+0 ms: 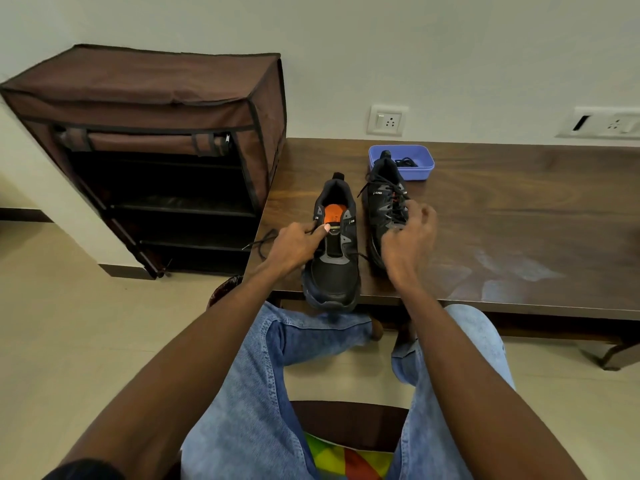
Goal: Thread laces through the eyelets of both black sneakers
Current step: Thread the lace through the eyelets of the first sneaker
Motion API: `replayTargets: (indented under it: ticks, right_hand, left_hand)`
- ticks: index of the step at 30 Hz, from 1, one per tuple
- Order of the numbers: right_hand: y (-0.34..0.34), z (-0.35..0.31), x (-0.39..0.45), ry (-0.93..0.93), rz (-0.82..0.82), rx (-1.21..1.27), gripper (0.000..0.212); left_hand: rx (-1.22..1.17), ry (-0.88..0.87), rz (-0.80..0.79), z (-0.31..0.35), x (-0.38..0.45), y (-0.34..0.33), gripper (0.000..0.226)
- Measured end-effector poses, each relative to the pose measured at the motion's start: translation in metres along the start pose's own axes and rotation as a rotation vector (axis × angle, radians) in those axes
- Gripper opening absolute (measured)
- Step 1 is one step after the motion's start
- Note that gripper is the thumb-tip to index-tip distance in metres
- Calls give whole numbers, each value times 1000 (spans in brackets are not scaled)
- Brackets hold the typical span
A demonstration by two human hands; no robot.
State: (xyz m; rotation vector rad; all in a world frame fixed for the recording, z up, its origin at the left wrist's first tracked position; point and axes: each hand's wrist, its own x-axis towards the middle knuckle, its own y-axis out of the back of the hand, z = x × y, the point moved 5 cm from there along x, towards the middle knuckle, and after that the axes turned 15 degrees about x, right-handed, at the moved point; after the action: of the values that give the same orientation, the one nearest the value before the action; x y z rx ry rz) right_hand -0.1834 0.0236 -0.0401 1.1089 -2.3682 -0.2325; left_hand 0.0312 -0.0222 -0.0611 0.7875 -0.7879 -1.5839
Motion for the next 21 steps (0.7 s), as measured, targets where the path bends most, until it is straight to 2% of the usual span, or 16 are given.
replayTargets:
  ticks: [1, 3, 5, 8, 12, 15, 21]
  right_hand:
    - [-6, -9, -6, 110, -69, 4, 33]
    - [-27, -14, -19, 151, -315, 62, 20]
    - [-50, -13, -35, 124, -566, 24, 21]
    - [-72, -7, -47, 44, -754, -91, 28]
    - [-75, -1, -43, -62, -781, -22, 22]
    - [-74, -1, -44, -62, -718, 58, 11]
    - [-67, -6, -50, -25, -588, 121, 14]
  left_hand:
    - [1, -3, -18, 1, -1, 1, 49]
    - [4, 3, -59, 1, -1, 2, 53]
    - [1, 32, -123, -2, 0, 3, 59]
    - [-1, 88, -233, -1, -2, 2, 60]
    - [65, 61, -230, 7, -2, 3, 57]
    - [26, 58, -223, 3, 1, -1, 54]
    - [-132, 68, -225, -3, 0, -5, 41]
